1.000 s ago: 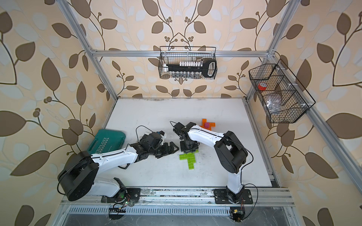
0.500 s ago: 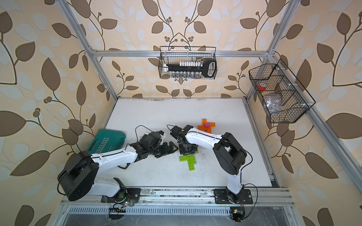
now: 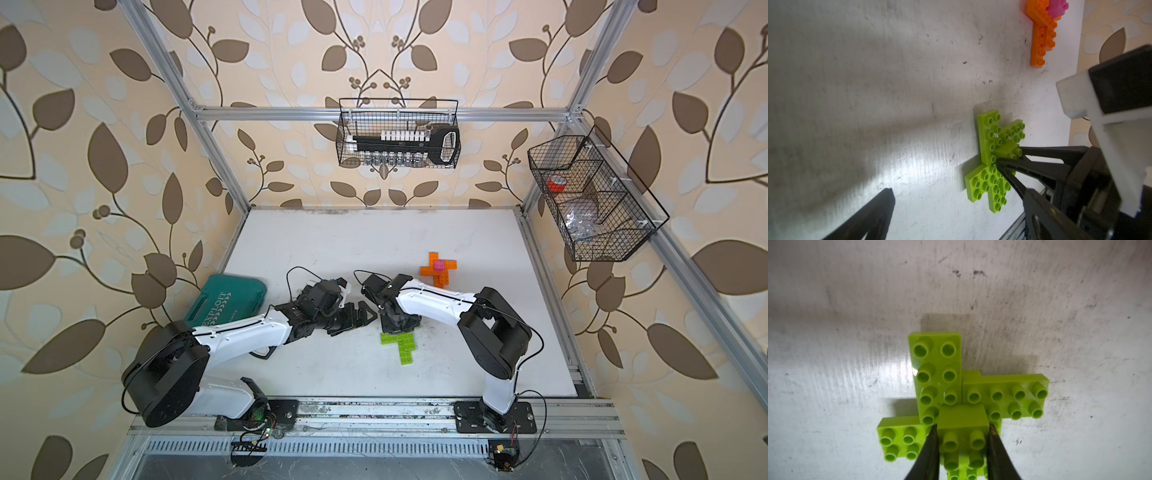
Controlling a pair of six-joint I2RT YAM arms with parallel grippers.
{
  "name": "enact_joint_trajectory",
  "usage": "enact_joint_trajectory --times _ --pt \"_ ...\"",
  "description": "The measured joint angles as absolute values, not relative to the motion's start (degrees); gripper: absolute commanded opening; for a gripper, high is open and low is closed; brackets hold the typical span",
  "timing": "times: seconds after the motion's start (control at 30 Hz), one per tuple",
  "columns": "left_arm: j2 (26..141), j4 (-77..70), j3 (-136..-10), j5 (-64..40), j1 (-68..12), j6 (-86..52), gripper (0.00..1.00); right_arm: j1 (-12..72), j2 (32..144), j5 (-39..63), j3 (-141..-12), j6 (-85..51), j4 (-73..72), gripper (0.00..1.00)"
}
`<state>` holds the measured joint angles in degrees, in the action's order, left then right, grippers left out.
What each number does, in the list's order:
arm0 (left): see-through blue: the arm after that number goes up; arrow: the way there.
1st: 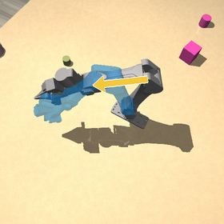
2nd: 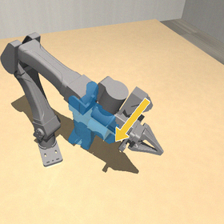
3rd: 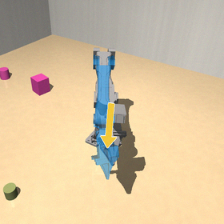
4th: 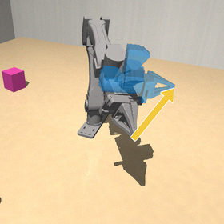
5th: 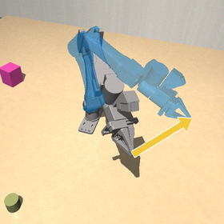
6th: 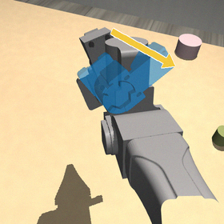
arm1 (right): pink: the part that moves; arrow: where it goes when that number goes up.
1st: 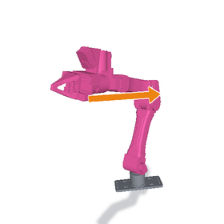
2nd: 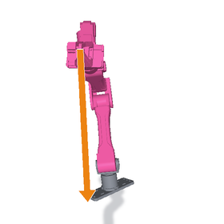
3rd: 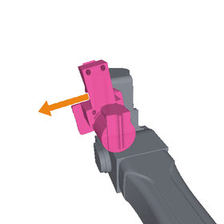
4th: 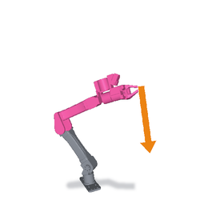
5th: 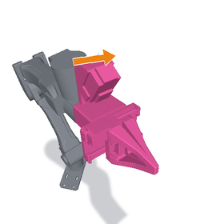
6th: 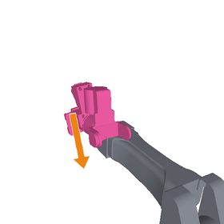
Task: Assemble a small pinwheel with lego
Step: Pick up the lego brick from the center of the board, then place the lego brick at the center of the board.
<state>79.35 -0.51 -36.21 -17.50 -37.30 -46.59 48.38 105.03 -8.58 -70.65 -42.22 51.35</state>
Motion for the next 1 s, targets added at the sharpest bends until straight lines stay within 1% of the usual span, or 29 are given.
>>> enact_joint_trajectory --times 0.23,0.33,0.43,0.53,0.63,0.77,0.9,0.93,1.0 --pt "78.3 -0.5 -35.4 -18.1 -32.7 -46.6 0.99 48.0 106.2 -8.0 -72.5 -41.9 53.3 0.00" --pt "78.1 -0.3 -35.4 -18.7 -30.5 -46.0 0.99 46.6 106.6 -6.5 -74.0 -41.2 54.7 0.00" --pt "78.3 1.6 -36.8 -19.4 -27.2 -44.8 0.99 43.4 108.5 -5.8 -77.3 -39.7 56.5 0.00" --pt "80.1 3.7 -40.7 -19.5 -24.0 -43.2 0.99 38.9 113.0 -5.8 -84.6 -38.0 58.7 0.00" --pt "83.2 5.7 -46.5 -19.4 -22.4 -41.1 0.99 35.5 118.3 -6.3 -93.9 -36.4 60.2 0.00" --pt "87.1 7.1 -52.3 -19.3 -22.3 -38.9 0.99 33.7 125.2 -6.7 -105.1 -34.8 62.4 0.00" --pt "88.8 8.6 -53.5 -19.4 -22.3 -38.0 0.99 33.5 131.1 -6.9 -112.6 -34.0 65.1 0.00" --pt "89.0 9.3 -53.5 -19.4 -22.3 -37.9 0.99 33.5 131.9 -6.9 -114.0 -33.8 66.1 0.01" --pt "89.1 9.7 -53.3 -19.4 -22.3 -37.9 0.99 33.5 132.8 -6.9 -115.5 -33.5 66.9 0.08"
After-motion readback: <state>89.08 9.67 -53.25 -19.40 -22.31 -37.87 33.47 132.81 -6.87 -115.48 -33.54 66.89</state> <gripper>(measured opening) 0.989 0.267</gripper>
